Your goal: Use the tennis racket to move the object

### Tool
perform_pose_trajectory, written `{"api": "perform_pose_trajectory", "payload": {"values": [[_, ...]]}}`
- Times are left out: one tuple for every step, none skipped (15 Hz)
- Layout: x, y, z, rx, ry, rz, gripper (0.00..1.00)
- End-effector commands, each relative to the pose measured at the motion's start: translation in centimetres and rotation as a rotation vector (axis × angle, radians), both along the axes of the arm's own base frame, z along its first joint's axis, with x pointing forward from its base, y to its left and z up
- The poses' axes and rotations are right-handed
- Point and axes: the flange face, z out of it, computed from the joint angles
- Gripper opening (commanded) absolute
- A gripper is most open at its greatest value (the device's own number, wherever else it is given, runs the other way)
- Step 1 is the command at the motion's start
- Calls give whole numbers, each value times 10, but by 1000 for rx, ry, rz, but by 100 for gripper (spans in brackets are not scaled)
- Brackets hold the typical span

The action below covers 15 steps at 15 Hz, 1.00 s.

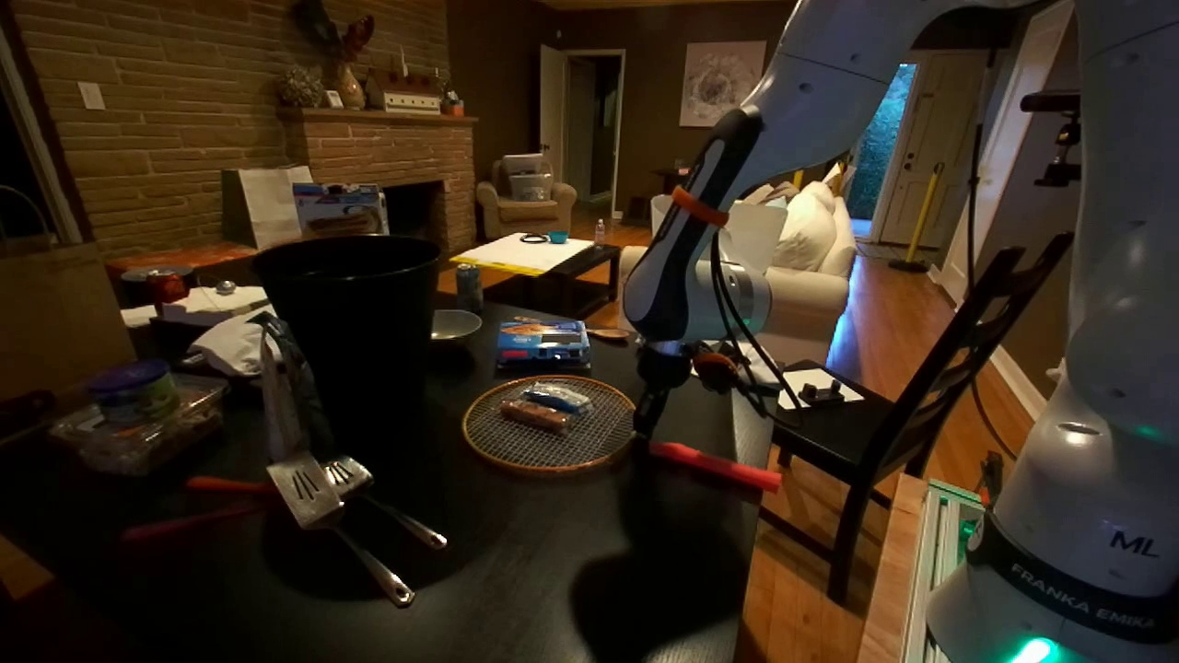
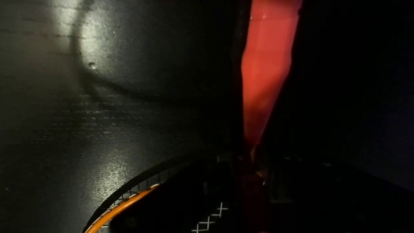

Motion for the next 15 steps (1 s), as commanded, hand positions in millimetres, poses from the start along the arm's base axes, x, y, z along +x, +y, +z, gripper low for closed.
{"api": "perform_pose_trajectory", "payload": {"values": [[6,2,4,10,-39,24,3],[6,2,5,11,-45,28,3],[6,3,6,11,-51,32,3],[7,3,8,12,-57,36,3],[7,3,9,14,-62,38,3],[8,4,11,18,-70,43,3],[9,4,12,19,-77,49,3],[9,4,13,23,-83,53,3],[9,5,15,27,-90,55,3],[10,5,17,32,-96,57,3],[10,5,18,37,-103,58,3],[10,5,20,39,-107,58,3],[10,4,20,41,-109,58,3],[10,4,21,42,-113,60,3],[10,4,22,45,-118,61,3]]}}
